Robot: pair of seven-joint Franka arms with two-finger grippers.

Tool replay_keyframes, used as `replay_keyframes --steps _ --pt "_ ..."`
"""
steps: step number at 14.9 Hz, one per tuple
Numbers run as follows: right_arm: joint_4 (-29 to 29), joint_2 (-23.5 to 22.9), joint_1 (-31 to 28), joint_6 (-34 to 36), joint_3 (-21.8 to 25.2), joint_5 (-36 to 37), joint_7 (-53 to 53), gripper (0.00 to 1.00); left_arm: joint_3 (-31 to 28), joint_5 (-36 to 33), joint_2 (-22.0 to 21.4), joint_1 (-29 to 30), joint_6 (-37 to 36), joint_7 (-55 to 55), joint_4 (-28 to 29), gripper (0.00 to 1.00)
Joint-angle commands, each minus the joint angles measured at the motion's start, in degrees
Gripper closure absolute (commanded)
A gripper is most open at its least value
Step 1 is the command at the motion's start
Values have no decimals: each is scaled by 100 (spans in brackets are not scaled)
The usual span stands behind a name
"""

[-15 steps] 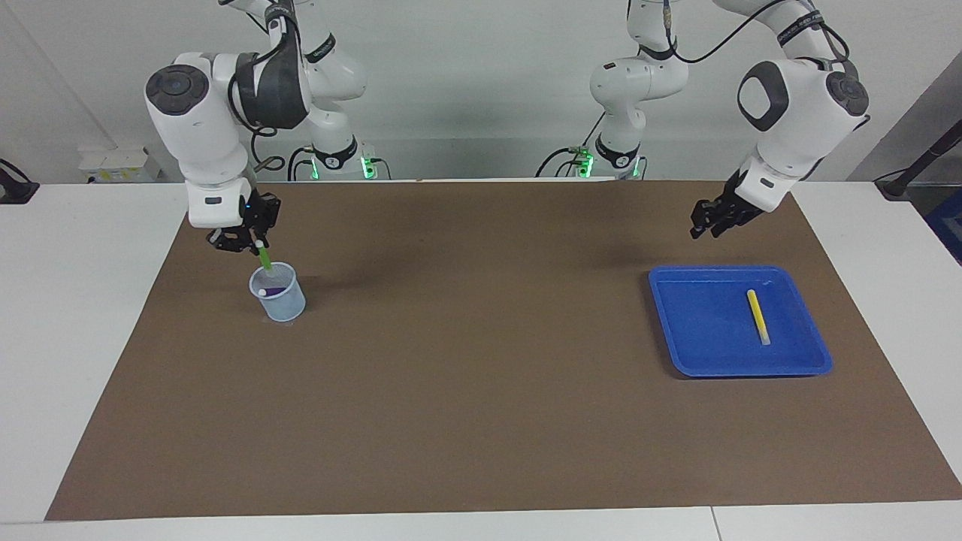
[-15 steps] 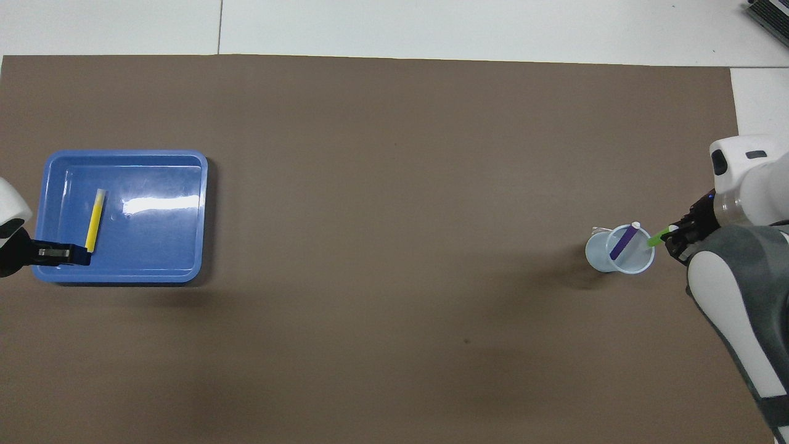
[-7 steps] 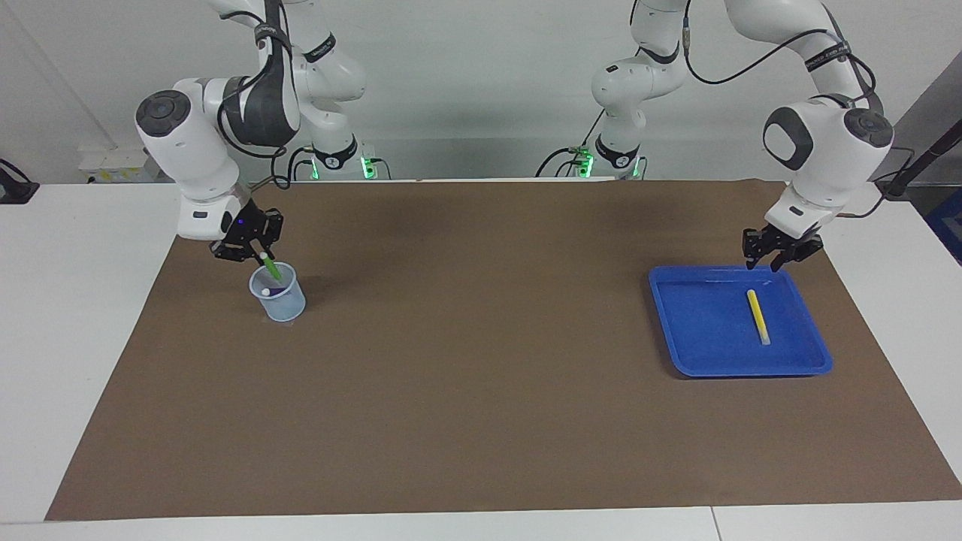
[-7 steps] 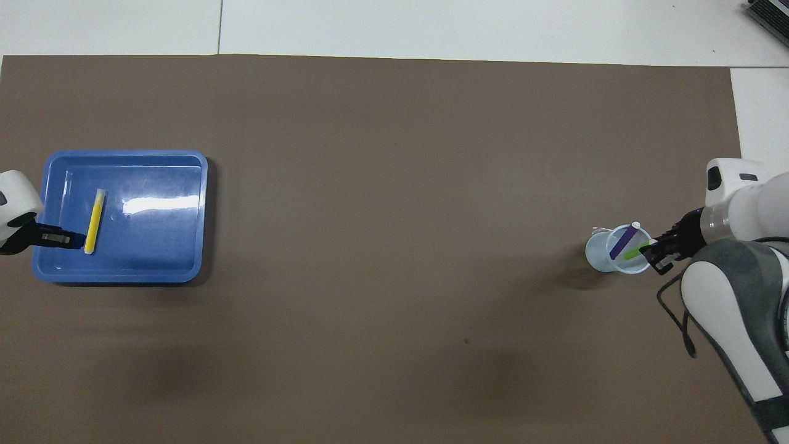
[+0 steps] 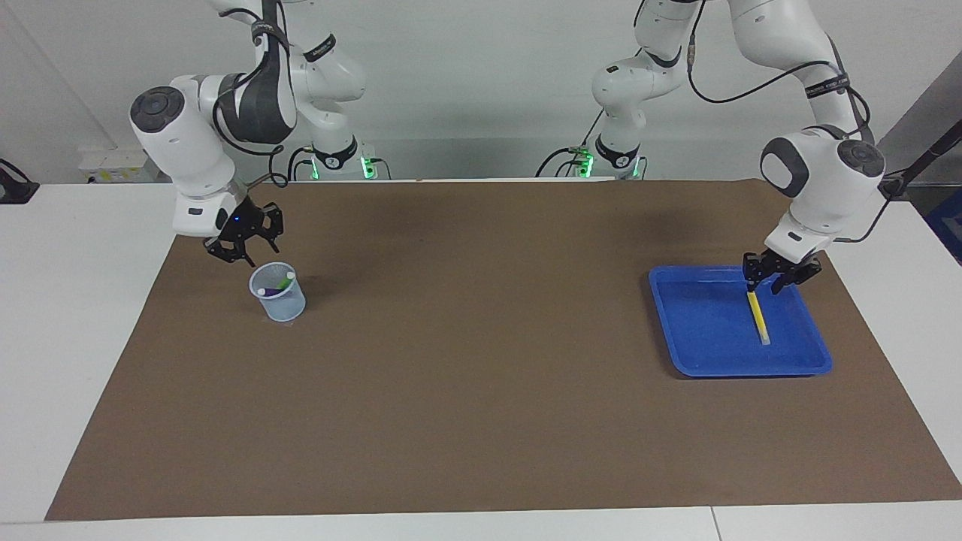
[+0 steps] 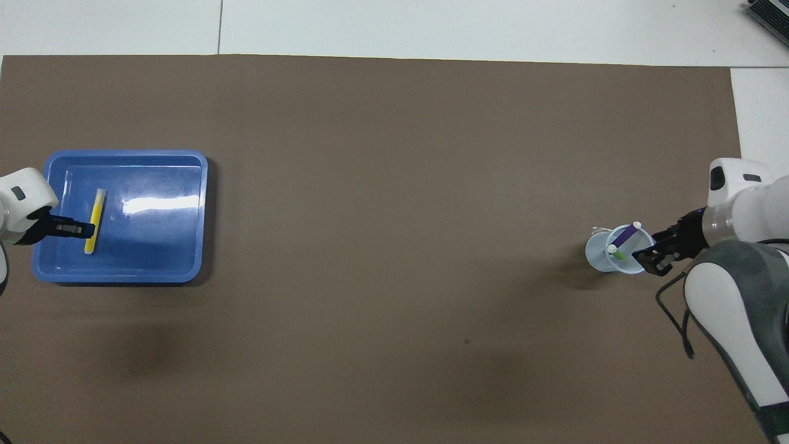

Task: Transfer and insert pens with both arms
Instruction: 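Grasp the yellow pen with the left gripper while the right gripper withdraws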

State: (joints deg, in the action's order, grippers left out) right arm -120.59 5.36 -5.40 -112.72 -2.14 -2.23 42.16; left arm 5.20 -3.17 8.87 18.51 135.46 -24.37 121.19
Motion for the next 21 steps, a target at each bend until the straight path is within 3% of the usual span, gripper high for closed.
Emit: replay_keyframes --steps 1,4,11,14,15,16,17,21 --pt "79 61 21 144 -67 -155 -242 51 34 -105 334 65 279 -42 -218 50" --pt "80 70 232 285 -67 -908 -1014 51 42 -105 589 65 542 -6 -271 50" --pt "80 88 680 391 -68 -1780 -2774 51 42 -105 862 12 798 20 -342 52" --pt "80 97 716 373 -76 -1851 -3090 51 42 -105 932 30 1087 11 -210 60" --pt "71 97 751 356 -76 -1938 -3195 51 42 -105 950 30 1088 11 -210 72" --pt "71 105 864 338 -68 -2026 -3292 51 42 -105 950 30 1088 2 -193 93" --pt "71 105 891 321 -76 -2044 -3467 51 42 -105 950 38 1088 -6 -192 100" --pt "71 105 1190 242 -76 -2080 -4162 51 34 -97 950 -5 852 125 -236 100"
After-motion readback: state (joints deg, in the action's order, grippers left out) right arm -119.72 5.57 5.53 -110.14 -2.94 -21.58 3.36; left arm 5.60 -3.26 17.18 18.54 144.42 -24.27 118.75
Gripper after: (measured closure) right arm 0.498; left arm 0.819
